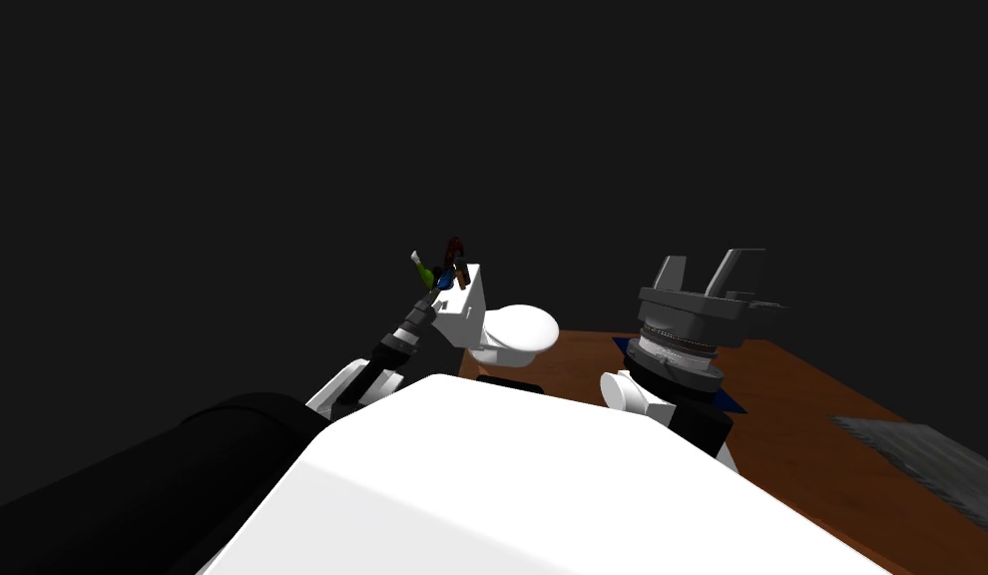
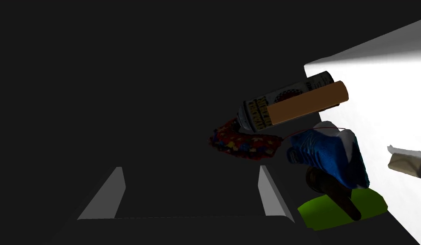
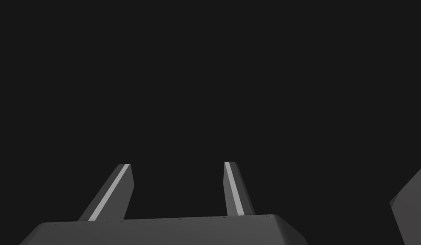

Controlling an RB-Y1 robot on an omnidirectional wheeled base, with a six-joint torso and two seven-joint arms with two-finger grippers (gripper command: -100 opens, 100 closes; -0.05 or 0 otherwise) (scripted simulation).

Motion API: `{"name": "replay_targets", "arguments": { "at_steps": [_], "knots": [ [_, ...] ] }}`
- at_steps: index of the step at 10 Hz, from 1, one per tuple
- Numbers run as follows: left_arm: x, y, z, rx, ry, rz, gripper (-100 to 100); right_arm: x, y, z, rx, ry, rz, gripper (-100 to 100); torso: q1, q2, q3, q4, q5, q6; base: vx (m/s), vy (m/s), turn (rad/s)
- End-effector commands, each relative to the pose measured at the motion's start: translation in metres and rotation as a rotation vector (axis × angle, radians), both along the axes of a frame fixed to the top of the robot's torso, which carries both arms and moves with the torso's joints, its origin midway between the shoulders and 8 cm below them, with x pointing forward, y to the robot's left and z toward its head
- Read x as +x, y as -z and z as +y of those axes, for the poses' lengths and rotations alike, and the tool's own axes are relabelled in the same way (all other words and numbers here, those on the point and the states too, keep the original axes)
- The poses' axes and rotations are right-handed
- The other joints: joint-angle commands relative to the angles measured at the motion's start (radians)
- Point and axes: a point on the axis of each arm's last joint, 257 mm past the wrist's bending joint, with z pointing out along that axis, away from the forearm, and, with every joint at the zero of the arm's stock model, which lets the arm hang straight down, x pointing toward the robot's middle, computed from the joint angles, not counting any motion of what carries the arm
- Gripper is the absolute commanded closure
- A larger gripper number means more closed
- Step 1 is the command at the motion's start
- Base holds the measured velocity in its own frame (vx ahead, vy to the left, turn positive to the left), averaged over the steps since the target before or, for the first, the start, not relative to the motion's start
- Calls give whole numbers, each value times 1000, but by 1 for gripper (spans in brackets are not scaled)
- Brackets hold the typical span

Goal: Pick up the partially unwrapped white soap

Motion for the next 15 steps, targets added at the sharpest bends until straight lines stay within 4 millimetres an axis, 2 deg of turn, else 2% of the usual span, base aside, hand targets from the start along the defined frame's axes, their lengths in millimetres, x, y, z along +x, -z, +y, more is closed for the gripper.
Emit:
{"name": "replay_targets", "arguments": {
  "at_steps": [1, 2, 3, 5, 6, 8, 11, 13, 14, 15],
  "knots": [
    [-2, 11, 7, 43, -3, 54, -100, 0, 0, 0, 0, 0, 0, 0, 0, 0, 0, 0, 0, 0, 31, -25, 7],
    [-4, 21, 14, 71, -13, 96, -100, 0, 0, 0, 0, 0, 0, 0, 0, 0, 0, 0, 0, 0, 45, -29, 17],
    [-4, 21, 13, 81, -4, 99, -100, 0, 0, 0, 0, 0, 0, 0, -1, -1, 0, 0, 0, 0, 34, -21, 7],
    [-8, 39, 27, 145, -16, 184, -100, 0, 0, 0, 0, 0, 0, 0, -1, -1, 0, 0, 0, 0, 47, -30, 10],
    [-8, 40, 26, 157, -6, 187, -100, 0, 0, 0, 0, 0, 0, 0, -1, -1, -1, 0, 0, 0, 35, -20, 10],
    [-13, 57, 42, 221, -21, 269, -100, 0, 0, 0, 0, 0, 0, 0, 0, 0, 0, 0, 0, 0, 38, -21, 7],
    [-15, 66, 47, 277, -8, 315, -100, 0, 0, 0, 0, 0, 0, 0, -1, 0, 0, 0, 0, 0, 28, -20, 8],
    [-21, 82, 66, 347, -24, 397, -100, 0, 0, 0, 0, 0, 0, 0, 0, 0, 0, 0, 0, 0, 40, -21, 9],
    [-21, 82, 64, 364, -11, 401, -100, 0, 0, 0, 0, 0, 0, 0, -1, -1, -1, 0, 0, 0, 41, -26, 10],
    [-24, 90, 75, 396, -24, 441, -100, 0, 0, 0, 0, 0, 0, 0, -1, -1, -1, 0, 0, 0, 34, -23, 6]
  ]
}}
